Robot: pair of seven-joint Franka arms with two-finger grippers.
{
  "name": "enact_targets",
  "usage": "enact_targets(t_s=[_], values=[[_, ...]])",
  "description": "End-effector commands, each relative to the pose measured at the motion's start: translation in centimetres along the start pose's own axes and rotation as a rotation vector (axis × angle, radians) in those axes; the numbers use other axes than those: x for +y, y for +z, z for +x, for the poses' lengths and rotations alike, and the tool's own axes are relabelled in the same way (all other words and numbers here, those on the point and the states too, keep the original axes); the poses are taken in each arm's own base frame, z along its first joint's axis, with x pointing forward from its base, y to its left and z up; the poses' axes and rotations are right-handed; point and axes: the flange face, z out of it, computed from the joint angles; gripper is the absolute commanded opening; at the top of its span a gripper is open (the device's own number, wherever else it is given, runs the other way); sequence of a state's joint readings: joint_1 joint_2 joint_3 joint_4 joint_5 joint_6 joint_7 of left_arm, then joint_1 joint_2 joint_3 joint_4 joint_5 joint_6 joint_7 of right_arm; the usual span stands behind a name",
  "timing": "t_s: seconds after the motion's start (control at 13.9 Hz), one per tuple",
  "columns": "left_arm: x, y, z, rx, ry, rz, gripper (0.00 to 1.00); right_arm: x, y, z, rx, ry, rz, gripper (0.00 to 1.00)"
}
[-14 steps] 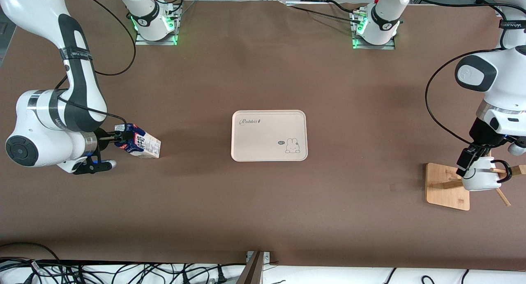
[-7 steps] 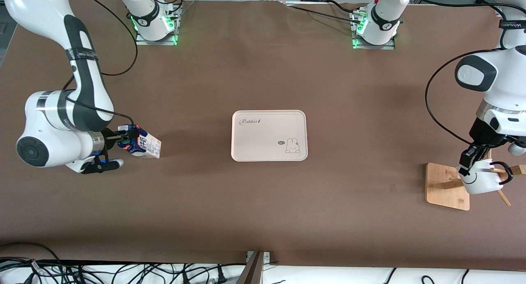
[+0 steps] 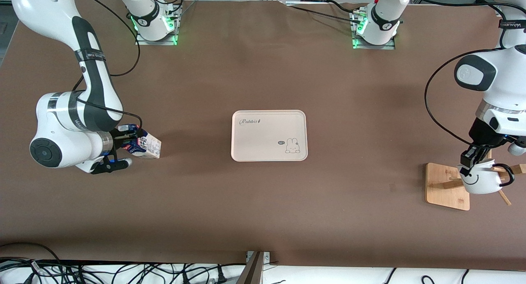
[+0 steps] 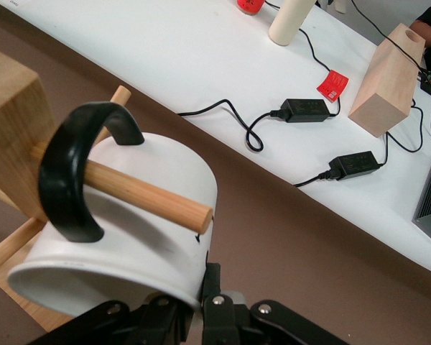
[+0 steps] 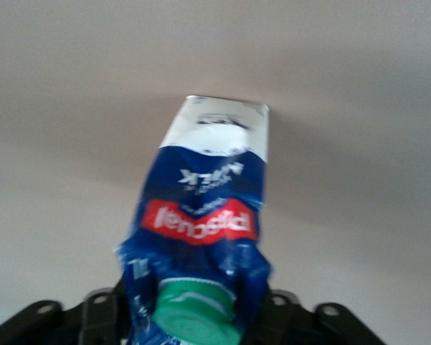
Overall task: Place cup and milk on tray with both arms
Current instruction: 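Lift the carton with the right gripper while the left gripper lifts the mug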
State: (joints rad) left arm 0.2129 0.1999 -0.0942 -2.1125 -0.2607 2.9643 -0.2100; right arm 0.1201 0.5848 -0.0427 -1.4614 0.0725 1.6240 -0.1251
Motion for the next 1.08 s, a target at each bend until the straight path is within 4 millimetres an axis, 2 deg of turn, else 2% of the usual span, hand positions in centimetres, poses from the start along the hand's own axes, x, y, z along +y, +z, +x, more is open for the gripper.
enact_targets(t_s=[0.0, 0.36, 0.72, 0.79, 1.0], values=[[1.0, -0.9, 0.2, -0.007, 0.013, -0.016, 0.0, 0.4, -0.2, -0.2, 0.0, 0.019, 0.016, 0.04], [3.4, -1.6, 1.1, -0.095, 0.037, -0.03, 0.0, -0.2, -1.1, -0.6, 0.014, 0.062, 0.034, 0.04], [6.5, -3.5, 0.3, -0.156, 0.123, -0.032, 0.0, -1.9, -6.3, -3.7, 0.06, 0.044, 0.031, 0.04], [7.9, -4.1, 0.3, -0.173, 0.171, -0.029, 0.0, -3.6, -7.0, -4.0, 0.07, 0.035, 0.03, 0.04], [10.0, -5.5, 0.7, -0.294, 0.214, -0.008, 0.0, -9.4, -8.8, -4.7, 0.11, 0.069, 0.044, 0.05]])
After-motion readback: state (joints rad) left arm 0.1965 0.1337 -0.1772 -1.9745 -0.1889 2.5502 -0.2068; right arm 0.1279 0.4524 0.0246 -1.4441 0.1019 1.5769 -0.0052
